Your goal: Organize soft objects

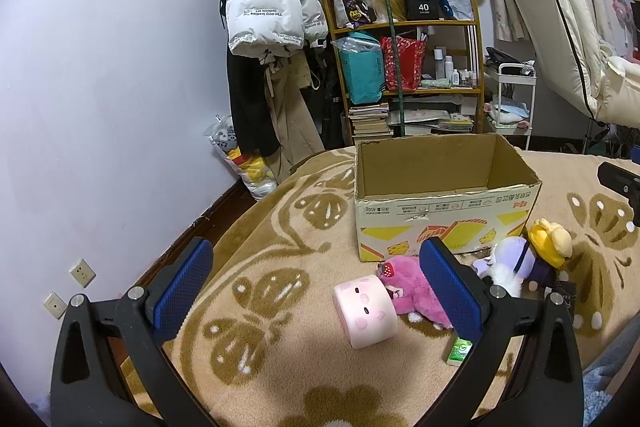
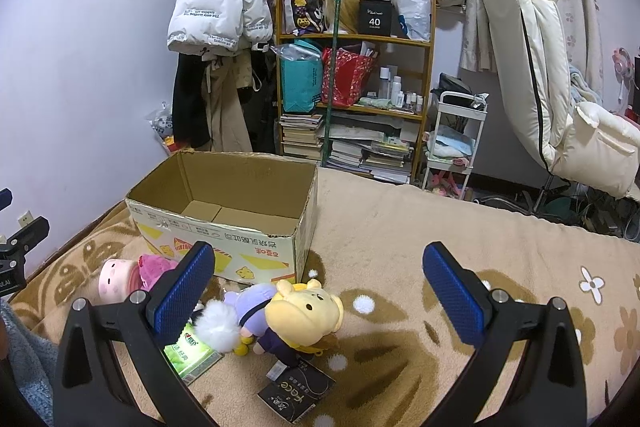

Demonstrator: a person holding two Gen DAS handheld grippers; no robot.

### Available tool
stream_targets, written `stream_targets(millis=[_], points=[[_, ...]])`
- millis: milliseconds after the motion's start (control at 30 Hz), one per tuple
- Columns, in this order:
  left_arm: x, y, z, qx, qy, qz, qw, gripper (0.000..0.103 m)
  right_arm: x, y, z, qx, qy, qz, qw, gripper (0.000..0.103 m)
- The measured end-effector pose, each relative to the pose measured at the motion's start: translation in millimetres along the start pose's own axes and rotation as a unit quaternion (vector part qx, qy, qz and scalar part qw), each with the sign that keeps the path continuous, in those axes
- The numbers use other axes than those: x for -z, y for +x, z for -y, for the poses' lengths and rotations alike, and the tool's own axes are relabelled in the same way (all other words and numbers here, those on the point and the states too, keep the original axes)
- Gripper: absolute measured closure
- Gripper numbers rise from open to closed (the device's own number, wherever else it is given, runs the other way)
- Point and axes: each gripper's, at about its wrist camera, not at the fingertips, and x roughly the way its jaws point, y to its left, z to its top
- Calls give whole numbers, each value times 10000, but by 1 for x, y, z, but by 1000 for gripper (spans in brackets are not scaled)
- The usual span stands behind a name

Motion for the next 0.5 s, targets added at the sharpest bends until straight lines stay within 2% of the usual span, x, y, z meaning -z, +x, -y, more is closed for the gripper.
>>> stream_targets(millis=[500], points=[[1,1,-1,5,-4,-7,10000,1,-3,-2,0,16,6,22,10000,0]])
